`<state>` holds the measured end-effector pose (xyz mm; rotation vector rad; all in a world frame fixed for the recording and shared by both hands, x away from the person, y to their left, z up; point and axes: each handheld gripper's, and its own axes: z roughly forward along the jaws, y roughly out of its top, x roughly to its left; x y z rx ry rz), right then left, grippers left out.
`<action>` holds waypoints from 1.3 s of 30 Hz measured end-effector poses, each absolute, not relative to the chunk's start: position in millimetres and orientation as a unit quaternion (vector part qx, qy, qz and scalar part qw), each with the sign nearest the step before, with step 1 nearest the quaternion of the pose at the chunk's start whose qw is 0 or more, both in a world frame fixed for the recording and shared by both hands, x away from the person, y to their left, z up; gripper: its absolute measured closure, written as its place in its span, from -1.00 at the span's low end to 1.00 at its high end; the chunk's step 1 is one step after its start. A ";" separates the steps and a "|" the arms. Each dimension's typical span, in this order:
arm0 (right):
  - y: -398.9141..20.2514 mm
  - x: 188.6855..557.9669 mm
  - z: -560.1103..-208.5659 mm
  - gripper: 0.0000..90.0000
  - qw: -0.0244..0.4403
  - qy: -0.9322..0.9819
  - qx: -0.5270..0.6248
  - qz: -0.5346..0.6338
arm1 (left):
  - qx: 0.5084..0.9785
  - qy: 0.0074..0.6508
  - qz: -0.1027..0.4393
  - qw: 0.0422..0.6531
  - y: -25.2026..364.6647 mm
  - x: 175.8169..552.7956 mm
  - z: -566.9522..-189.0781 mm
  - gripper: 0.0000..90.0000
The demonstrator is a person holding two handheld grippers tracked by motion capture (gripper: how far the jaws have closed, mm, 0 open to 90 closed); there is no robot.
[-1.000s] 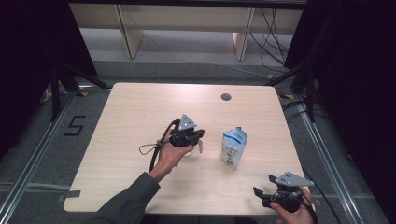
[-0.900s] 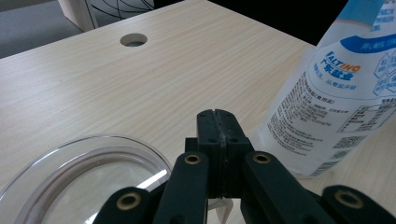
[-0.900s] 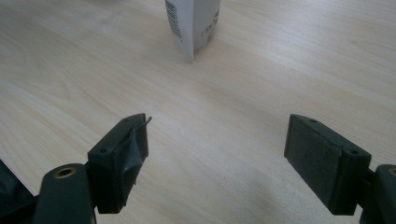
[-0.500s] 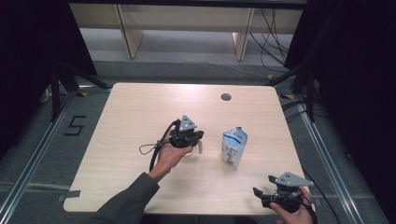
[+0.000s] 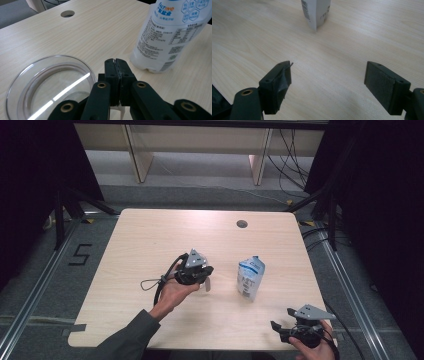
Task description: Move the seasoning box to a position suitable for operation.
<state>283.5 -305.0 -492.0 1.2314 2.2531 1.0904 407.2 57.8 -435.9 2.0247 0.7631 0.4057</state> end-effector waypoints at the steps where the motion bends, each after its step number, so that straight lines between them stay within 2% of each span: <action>1: -305.4 283.9 -492.3 -0.50 0.175 0.795 0.434 0.386 | 0.821 0.307 0.164 0.453 62.0 404.6 -436.1 0.94; 8: -305.4 284.1 -492.4 -0.50 0.172 0.797 0.433 0.384 | 0.817 0.305 0.166 0.460 72.6 395.9 -437.4 0.94; 17: -304.7 283.7 -492.3 -0.50 0.163 0.797 0.436 0.385 | 0.827 0.301 0.182 0.438 94.0 387.0 -439.2 0.91; 18: -304.7 283.3 -491.8 -0.50 0.173 0.796 0.436 0.382 | 0.829 0.302 0.184 0.434 96.5 386.5 -440.1 0.91; 28: -304.6 283.5 -492.7 -0.50 0.167 0.796 0.439 0.382 | 0.805 0.315 0.196 0.464 115.1 372.8 -444.9 0.81; 30: -302.7 281.6 -492.6 -0.50 0.162 0.790 0.450 0.383 | 0.797 0.319 0.198 0.474 118.8 367.4 -442.8 0.71; 31: -304.7 283.7 -492.8 -0.50 0.177 0.796 0.435 0.382 | 0.792 0.321 0.202 0.478 121.0 364.6 -441.6 0.71; 35: -304.4 283.4 -492.5 -0.50 0.175 0.796 0.435 0.383 | 0.769 0.346 0.217 0.492 133.6 354.0 -442.6 0.40; 39: -301.9 281.7 -492.1 -0.50 0.162 0.792 0.447 0.383 | 0.765 0.379 0.216 0.474 138.4 355.0 -454.8 0.09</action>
